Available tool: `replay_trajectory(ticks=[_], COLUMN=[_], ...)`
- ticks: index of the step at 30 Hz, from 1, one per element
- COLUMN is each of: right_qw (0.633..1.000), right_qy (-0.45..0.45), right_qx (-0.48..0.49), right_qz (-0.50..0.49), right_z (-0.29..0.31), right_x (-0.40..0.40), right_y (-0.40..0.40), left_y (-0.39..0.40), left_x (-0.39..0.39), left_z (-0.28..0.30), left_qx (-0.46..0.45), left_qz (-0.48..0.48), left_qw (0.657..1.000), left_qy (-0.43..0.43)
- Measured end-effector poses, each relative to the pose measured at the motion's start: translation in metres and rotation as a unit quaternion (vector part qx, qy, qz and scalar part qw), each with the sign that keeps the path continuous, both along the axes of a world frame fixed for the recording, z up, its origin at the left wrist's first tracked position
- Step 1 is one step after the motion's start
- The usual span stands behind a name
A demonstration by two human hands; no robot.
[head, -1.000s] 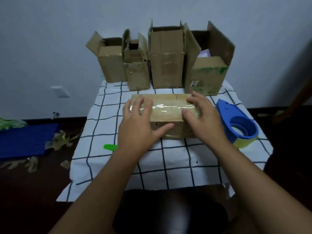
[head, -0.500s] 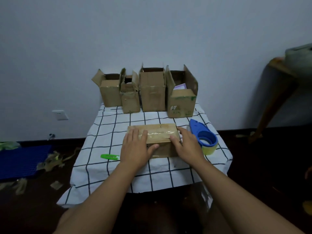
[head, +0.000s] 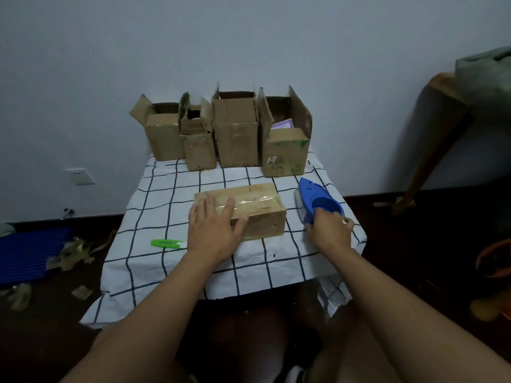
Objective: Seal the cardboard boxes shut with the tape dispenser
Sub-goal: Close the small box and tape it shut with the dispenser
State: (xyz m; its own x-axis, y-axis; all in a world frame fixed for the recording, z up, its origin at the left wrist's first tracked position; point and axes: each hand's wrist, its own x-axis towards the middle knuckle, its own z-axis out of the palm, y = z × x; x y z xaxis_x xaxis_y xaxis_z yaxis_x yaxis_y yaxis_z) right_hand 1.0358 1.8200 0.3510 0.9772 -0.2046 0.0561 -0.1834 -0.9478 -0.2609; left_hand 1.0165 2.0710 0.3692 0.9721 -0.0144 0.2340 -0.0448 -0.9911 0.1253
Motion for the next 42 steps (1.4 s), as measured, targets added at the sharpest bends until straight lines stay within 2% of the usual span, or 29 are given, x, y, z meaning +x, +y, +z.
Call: replay_trajectory(ticks=[3, 5, 8, 11, 15, 19, 25, 28, 31, 35, 42], right_qw=[0.999, 0.993, 0.975, 0.956, 0.941, 0.94, 0.945, 0.944, 0.94, 0.937, 0.936], right_qy=[-0.034, -0.094, -0.183, -0.212, -0.198, -0.155, -0.142, -0.145, -0.146, -0.143, -0.125], right_qx=[0.042, 0.071, 0.124, 0.188, 0.229, 0.215, 0.197, 0.208, 0.213, 0.224, 0.245], right_qz=[-0.006, 0.002, 0.037, 0.077, 0.151, 0.212, 0.218, 0.213, 0.222, 0.227, 0.22], right_z=[0.002, 0.008, 0.027, 0.048, 0.066, 0.066, 0.052, 0.049, 0.049, 0.05, 0.054], right_x=[-0.002, -0.006, -0.009, -0.006, 0.001, 0.009, 0.016, 0.016, 0.015, 0.014, 0.013], right_y=[0.001, 0.001, 0.005, 0.018, 0.049, 0.078, 0.088, 0.089, 0.087, 0.085, 0.083], left_y=[0.001, 0.002, 0.004, 0.005, 0.007, 0.013, 0.018, 0.01, 0.002, -0.004, 0.0], left_x=[0.001, 0.001, 0.003, 0.002, 0.002, 0.003, 0.004, 0.004, 0.009, 0.016, 0.02], left_z=[0.002, 0.004, 0.007, 0.008, 0.008, 0.01, 0.018, 0.029, 0.043, 0.053, 0.055], left_qx=[-0.017, -0.015, -0.004, -0.013, -0.037, -0.057, -0.118, -0.202, -0.244, -0.237, -0.194], left_qz=[-0.001, -0.004, -0.008, -0.015, -0.027, -0.044, -0.074, -0.1, -0.13, -0.149, -0.163], left_qw=[1.0, 1.0, 1.0, 0.999, 0.998, 0.996, 0.986, 0.961, 0.944, 0.949, 0.955], left_qy=[-0.003, -0.007, -0.018, -0.028, -0.031, -0.047, -0.088, -0.16, -0.179, -0.147, -0.152])
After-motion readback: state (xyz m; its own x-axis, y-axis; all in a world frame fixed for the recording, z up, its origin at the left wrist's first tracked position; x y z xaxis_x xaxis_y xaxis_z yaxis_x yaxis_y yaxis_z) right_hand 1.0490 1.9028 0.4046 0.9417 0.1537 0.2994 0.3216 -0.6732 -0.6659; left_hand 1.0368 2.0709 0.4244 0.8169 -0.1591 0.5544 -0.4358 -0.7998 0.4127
